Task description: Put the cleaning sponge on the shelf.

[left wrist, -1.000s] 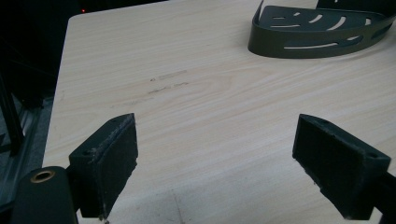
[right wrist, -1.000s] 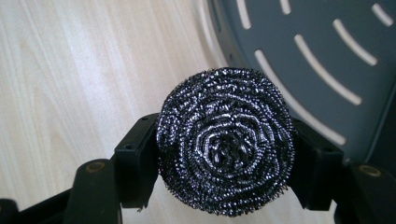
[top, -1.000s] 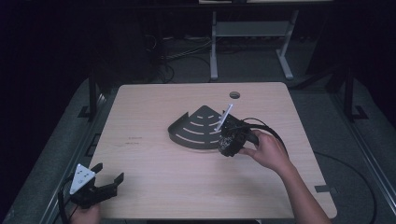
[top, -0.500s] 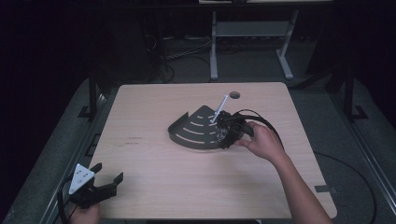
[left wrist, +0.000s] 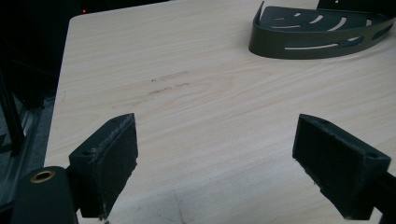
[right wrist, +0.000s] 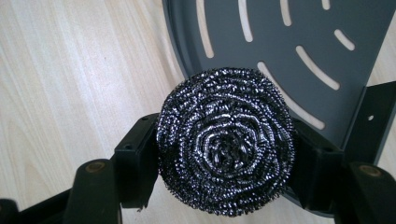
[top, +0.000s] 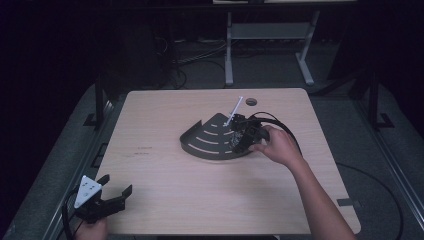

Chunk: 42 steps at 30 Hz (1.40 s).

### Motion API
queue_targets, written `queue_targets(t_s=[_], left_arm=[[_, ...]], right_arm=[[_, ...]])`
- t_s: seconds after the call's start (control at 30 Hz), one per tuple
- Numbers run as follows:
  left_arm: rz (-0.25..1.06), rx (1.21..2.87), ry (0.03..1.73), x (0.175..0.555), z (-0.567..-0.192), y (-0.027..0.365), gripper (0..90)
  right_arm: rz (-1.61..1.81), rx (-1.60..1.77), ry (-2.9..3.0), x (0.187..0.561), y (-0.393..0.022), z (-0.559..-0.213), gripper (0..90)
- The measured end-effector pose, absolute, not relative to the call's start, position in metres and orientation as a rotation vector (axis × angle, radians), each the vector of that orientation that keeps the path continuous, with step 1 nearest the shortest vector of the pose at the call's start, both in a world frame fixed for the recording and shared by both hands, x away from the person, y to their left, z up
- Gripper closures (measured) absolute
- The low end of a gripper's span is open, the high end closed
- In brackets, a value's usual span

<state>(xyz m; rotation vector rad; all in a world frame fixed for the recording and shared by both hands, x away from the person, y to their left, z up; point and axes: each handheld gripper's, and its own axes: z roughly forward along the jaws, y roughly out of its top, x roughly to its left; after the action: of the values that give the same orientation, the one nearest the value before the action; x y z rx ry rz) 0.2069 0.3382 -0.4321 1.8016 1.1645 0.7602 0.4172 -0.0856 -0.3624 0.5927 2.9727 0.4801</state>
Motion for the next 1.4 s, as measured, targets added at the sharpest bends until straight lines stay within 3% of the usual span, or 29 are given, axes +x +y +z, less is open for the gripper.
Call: queue_targets(t_s=[0.77, 1.4], left_arm=[[0.761, 1.805, 1.161, 0.207, -0.432, 0.338, 13.3], [0.758, 1.800, 1.163, 0.207, -0.432, 0.338, 13.4]], right_arm=[[0.528, 0.626, 2.972, 0.441, -0.074, -0.354, 33.6], [0.489, 0.680, 2.970, 0.460, -0.064, -0.382, 33.5]])
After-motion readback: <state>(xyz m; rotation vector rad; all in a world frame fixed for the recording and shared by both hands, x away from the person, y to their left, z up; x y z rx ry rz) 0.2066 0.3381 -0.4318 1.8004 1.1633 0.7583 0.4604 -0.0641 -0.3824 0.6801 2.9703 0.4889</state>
